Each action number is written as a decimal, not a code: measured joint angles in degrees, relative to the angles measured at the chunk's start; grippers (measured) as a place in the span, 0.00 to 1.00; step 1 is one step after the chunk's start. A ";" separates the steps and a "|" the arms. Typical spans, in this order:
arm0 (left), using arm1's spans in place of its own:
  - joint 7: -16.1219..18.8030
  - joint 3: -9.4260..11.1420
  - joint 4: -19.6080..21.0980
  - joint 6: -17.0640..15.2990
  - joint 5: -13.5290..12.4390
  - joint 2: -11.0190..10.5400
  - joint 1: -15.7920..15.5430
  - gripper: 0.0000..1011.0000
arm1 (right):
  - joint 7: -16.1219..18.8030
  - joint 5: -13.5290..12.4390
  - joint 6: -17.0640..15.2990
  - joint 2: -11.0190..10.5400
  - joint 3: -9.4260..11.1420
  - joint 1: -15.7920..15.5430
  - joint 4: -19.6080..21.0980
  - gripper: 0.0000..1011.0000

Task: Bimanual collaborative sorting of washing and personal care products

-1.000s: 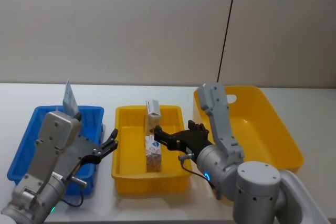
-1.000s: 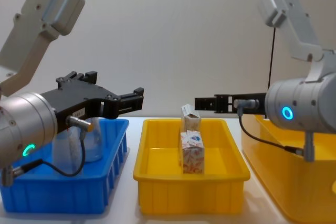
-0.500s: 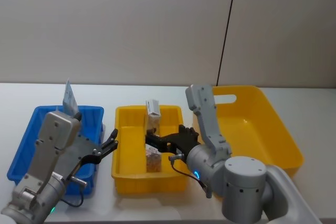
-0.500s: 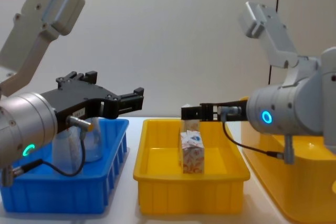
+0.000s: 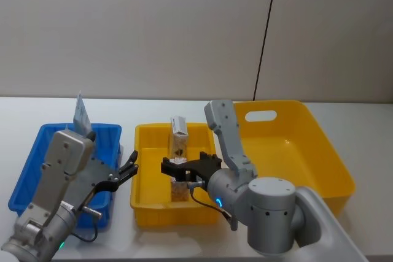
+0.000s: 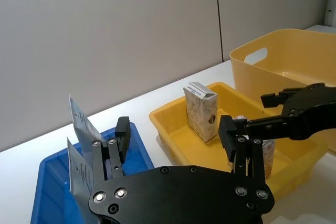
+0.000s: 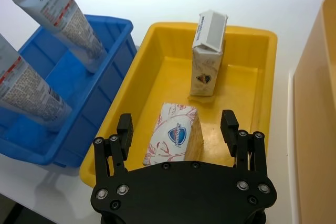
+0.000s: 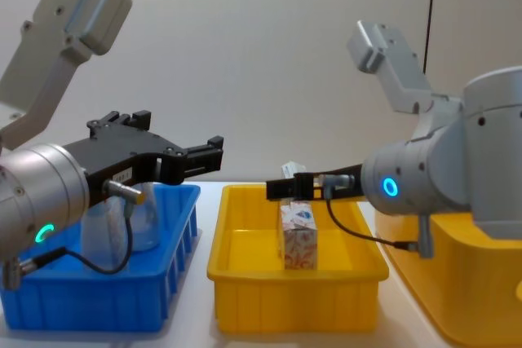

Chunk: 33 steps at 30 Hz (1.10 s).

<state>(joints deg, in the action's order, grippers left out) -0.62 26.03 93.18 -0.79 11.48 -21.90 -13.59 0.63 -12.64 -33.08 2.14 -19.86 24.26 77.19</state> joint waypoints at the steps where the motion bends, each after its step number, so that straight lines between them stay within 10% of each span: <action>1: 0.00 0.00 0.00 0.00 0.00 0.00 0.00 0.99 | -0.04 0.03 -0.17 0.14 0.00 0.14 -0.26 0.99; 22: 0.00 0.00 0.00 0.00 0.00 0.00 0.00 0.99 | -0.98 0.76 -3.72 3.37 0.35 4.45 -7.04 0.98; 33: 0.00 0.00 0.00 0.00 0.00 0.00 0.00 0.99 | -1.52 0.90 -6.33 4.57 1.20 5.86 -9.38 0.71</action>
<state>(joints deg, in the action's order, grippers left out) -0.62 26.02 93.18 -0.79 11.48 -21.90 -13.59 -0.89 -11.74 -39.41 6.71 -18.67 30.12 67.81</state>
